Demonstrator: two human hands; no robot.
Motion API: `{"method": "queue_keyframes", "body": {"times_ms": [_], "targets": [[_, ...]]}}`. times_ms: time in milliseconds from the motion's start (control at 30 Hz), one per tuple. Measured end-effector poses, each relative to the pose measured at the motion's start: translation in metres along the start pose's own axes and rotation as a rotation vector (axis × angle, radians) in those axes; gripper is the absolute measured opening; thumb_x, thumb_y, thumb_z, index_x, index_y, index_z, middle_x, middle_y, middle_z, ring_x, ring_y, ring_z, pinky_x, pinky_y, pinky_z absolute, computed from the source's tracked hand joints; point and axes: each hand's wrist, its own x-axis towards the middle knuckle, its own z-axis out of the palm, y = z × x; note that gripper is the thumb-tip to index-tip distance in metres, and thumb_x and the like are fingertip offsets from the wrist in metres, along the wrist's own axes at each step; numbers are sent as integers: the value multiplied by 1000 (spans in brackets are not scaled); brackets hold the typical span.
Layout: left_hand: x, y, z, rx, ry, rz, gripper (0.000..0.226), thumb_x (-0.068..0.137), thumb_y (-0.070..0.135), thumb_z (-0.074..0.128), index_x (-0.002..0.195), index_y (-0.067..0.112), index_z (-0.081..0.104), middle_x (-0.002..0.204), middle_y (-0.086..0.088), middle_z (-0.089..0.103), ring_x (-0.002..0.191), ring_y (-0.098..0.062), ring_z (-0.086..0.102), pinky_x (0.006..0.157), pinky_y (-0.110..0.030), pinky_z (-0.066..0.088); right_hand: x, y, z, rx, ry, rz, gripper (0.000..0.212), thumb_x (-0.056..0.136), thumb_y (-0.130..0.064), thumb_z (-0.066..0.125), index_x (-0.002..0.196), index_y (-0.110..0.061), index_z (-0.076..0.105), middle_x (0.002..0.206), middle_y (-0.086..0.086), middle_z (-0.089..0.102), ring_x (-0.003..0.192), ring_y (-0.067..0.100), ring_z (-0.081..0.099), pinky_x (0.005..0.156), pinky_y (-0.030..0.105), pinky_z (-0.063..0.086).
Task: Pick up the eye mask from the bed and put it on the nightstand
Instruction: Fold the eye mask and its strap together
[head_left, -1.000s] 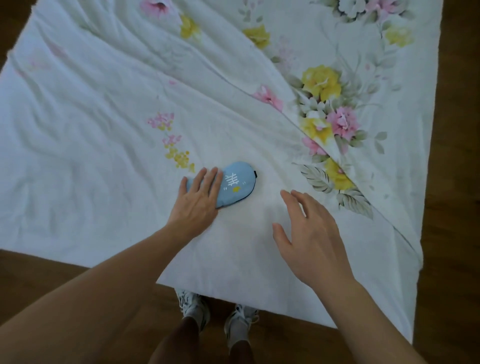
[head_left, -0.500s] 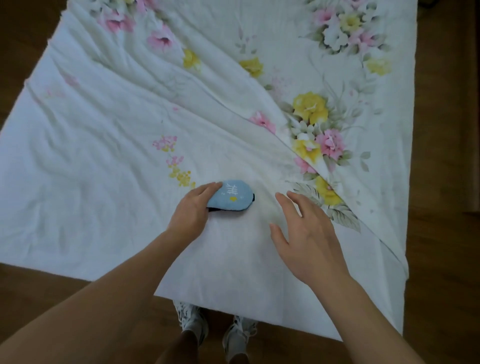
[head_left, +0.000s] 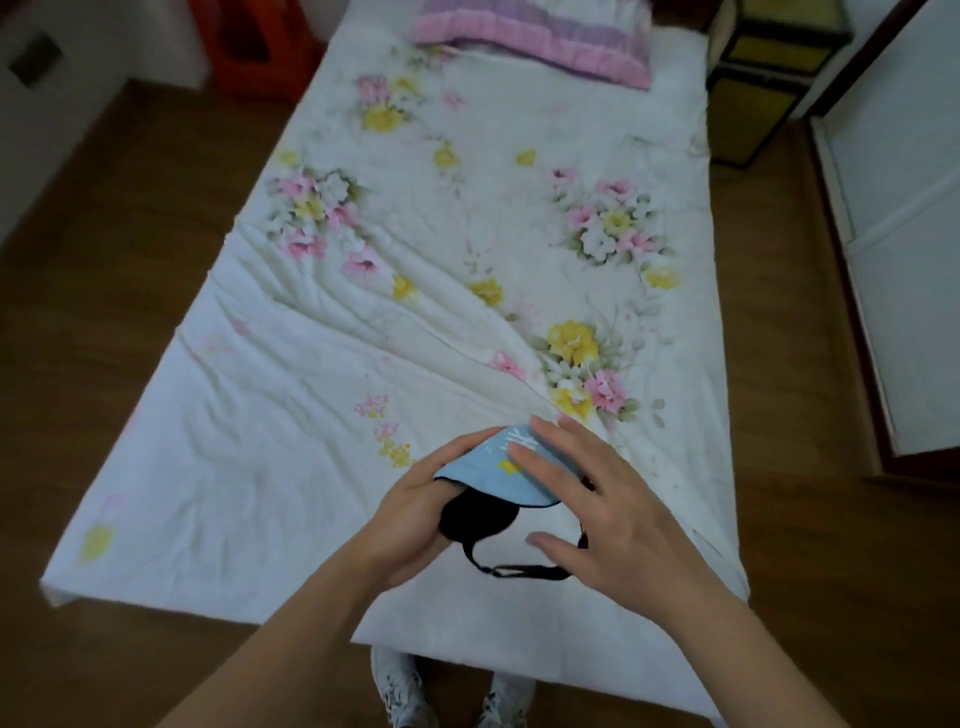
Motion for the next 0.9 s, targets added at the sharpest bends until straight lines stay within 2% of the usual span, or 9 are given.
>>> {"method": "queue_keyframes", "body": {"times_ms": [100, 267, 333, 400, 467, 533, 633, 733, 900], "targets": [[-25, 25, 23, -153, -35, -27, 44, 93, -3, 46, 133, 11, 57, 138, -23, 58, 128, -40, 53, 112, -55, 37, 3, -20, -46, -38, 132, -99, 54, 93, -19, 61, 144, -27, 45, 152, 2, 44, 142, 24, 38, 112, 42, 40], [-64, 52, 56, -302, -66, -38, 42, 96, 2, 46, 137, 6, 52, 142, -25, 54, 129, -45, 50, 115, -55, 32, 10, -57, -104, -50, 279, -132, 22, 92, -9, 65, 112, -14, 71, 113, 0, 73, 122, 24, 61, 95, 45, 52], [-78, 58, 65, -284, -43, -38, 43, 94, -2, 48, 135, 6, 54, 142, -30, 50, 131, -46, 47, 114, -56, 30, 11, -73, -119, -68, 311, -112, 18, 88, -4, 69, 105, -11, 73, 103, 4, 75, 113, 26, 66, 86, 46, 56], [-93, 61, 73, -240, -5, -45, 42, 92, -5, 51, 132, 7, 57, 139, -31, 53, 129, -45, 50, 110, -55, 36, 10, -86, -129, -77, 335, -87, 16, 88, -3, 69, 103, -9, 73, 99, 7, 75, 99, 27, 70, 73, 45, 60], [-106, 62, 81, -222, 47, -66, 37, 94, 0, 53, 129, 8, 60, 131, -27, 62, 118, -40, 60, 98, -51, 48, 8, -99, -135, -95, 360, -80, 17, 87, -3, 68, 103, -9, 72, 95, 6, 74, 89, 26, 70, 63, 43, 60], [-117, 61, 87, -220, 98, -91, 32, 97, 9, 53, 128, 8, 60, 126, -22, 67, 110, -37, 65, 89, -50, 51, 6, -112, -136, -137, 418, -96, 17, 87, -1, 66, 101, -9, 72, 89, 6, 73, 82, 26, 70, 57, 41, 59], [-127, 59, 91, -230, 112, -94, 30, 100, 11, 50, 127, 12, 61, 124, -22, 68, 108, -39, 65, 94, -57, 48, 1, -135, -129, -165, 545, -122, 11, 88, -5, 64, 93, -10, 73, 77, 5, 71, 69, 26, 68, 51, 39, 56], [-136, 59, 92, -197, 63, -44, 39, 92, -4, 48, 126, 10, 61, 127, -25, 65, 115, -40, 62, 103, -59, 44, -1, -149, -125, -107, 578, -92, 9, 92, -15, 64, 92, -15, 73, 75, 0, 71, 62, 22, 66, 47, 37, 52], [-154, 56, 92, -163, -35, -82, 45, 81, 3, 57, 126, 1, 60, 129, -27, 60, 110, -37, 59, 82, -42, 46, 10, -149, -140, -2, 420, -53, 11, 90, -27, 65, 97, -22, 71, 87, -7, 74, 72, 20, 69, 54, 40, 56]]}}
